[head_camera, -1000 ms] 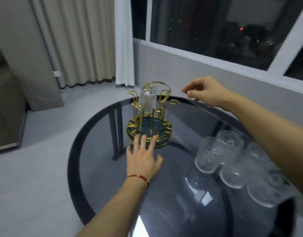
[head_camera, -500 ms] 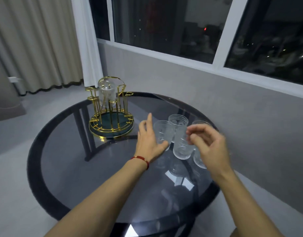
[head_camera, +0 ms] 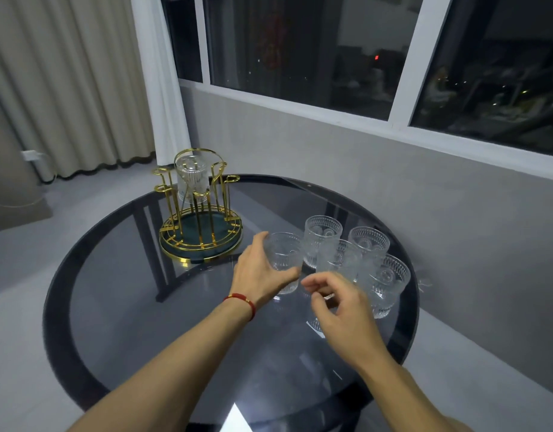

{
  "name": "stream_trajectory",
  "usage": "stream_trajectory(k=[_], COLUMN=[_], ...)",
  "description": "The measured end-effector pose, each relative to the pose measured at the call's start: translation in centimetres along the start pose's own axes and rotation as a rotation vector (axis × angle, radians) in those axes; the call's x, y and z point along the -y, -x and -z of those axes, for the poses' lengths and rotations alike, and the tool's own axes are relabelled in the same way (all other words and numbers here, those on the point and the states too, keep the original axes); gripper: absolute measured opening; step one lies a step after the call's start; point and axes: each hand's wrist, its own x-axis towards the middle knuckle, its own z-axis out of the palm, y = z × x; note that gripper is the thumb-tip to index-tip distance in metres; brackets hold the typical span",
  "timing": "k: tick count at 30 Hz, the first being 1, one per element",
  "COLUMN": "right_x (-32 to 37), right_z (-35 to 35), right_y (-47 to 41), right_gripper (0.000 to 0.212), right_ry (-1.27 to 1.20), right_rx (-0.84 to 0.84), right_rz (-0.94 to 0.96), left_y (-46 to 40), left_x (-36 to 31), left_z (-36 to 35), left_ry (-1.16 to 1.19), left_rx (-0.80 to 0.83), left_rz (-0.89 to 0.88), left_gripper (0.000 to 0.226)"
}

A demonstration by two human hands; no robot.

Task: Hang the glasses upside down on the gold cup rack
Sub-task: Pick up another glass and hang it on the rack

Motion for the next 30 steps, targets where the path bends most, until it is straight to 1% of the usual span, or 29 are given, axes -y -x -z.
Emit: stream_trajectory(k=[3, 6, 7, 9, 11, 12, 14, 16, 18, 20, 22, 23, 24, 26, 28, 30], right_x=[0.0, -0.1, -0.2, -0.1, 0.8, 1.2, 1.9, 2.3, 2.6, 3.1, 3.9, 4.1, 4.5, 5.2, 5.8, 6.5], right_z=[-1.1, -2.2, -2.7, -4.0, -5.6, -6.3, -7.4, -7.7, -8.4, -8.9, -9.2, -8.9, -8.7, -7.6, -6.8, -6.7], right_y=[-0.1, -0.3, -0.4, -1.3, -3.1, -4.0, -5.7, -6.9, -7.7, -8.5, -9.7, -10.4, -11.6, -14.4, -18.1, -22.3], right_gripper=[0.032, 0.026, 0.026, 0.037, 0.05, 0.052, 0.05, 0.044, 0.039, 0.039, 0.037, 0.036, 0.037, 0.042, 0.046, 0.051], right_ry=[0.032, 0.051, 0.06, 0.01, -0.164, -0.312, -0.642, -0.871, -1.014, -1.09, -1.063, -0.986, -0.857, -0.58, -0.395, -0.274], right_rx=[0.034, 0.043, 0.047, 0.058, 0.1, 0.132, 0.187, 0.194, 0.196, 0.156, 0.036, -0.068, -0.167, -0.343, -0.414, -0.377], right_rz=[0.028, 0.031, 0.009, -0.127, -0.328, -0.396, -0.442, -0.483, -0.527, -0.523, -0.479, -0.444, -0.388, -0.278, -0.205, -0.149], left_y=[0.0, 0.1, 0.1, 0.2, 0.0, 0.0, -0.1, -0.4, -0.8, -1.1, -1.3, -1.4, -1.6, -1.7, -1.6, -1.6], left_x=[1.1, 1.6, 1.6, 1.6, 1.6, 1.6, 1.8, 1.9, 2.1, 2.1, 2.7, 3.3, 4.2, 6.0, 7.4, 8.4], left_z=[2.2, 4.1, 4.6, 5.4, 5.7, 5.7, 5.8, 5.8, 6.2, 6.8, 7.5, 7.6, 7.8, 7.5, 6.5, 5.4], left_ry=[0.034, 0.091, 0.108, 0.164, 0.267, 0.321, 0.419, 0.486, 0.498, 0.447, 0.372, 0.303, 0.198, -0.103, -0.316, -0.41], left_rx=[-0.039, -0.085, -0.108, -0.14, -0.141, -0.134, -0.119, -0.112, -0.125, -0.155, -0.21, -0.235, -0.262, -0.258, -0.21, -0.186], left_rz=[0.038, 0.086, 0.105, 0.146, 0.173, 0.18, 0.203, 0.214, 0.198, 0.132, 0.067, 0.053, 0.058, 0.1, 0.129, 0.124], left_gripper=[0.089, 0.088, 0.087, 0.085, 0.084, 0.083, 0.082, 0.082, 0.082, 0.078, 0.071, 0.069, 0.068, 0.06, 0.055, 0.056])
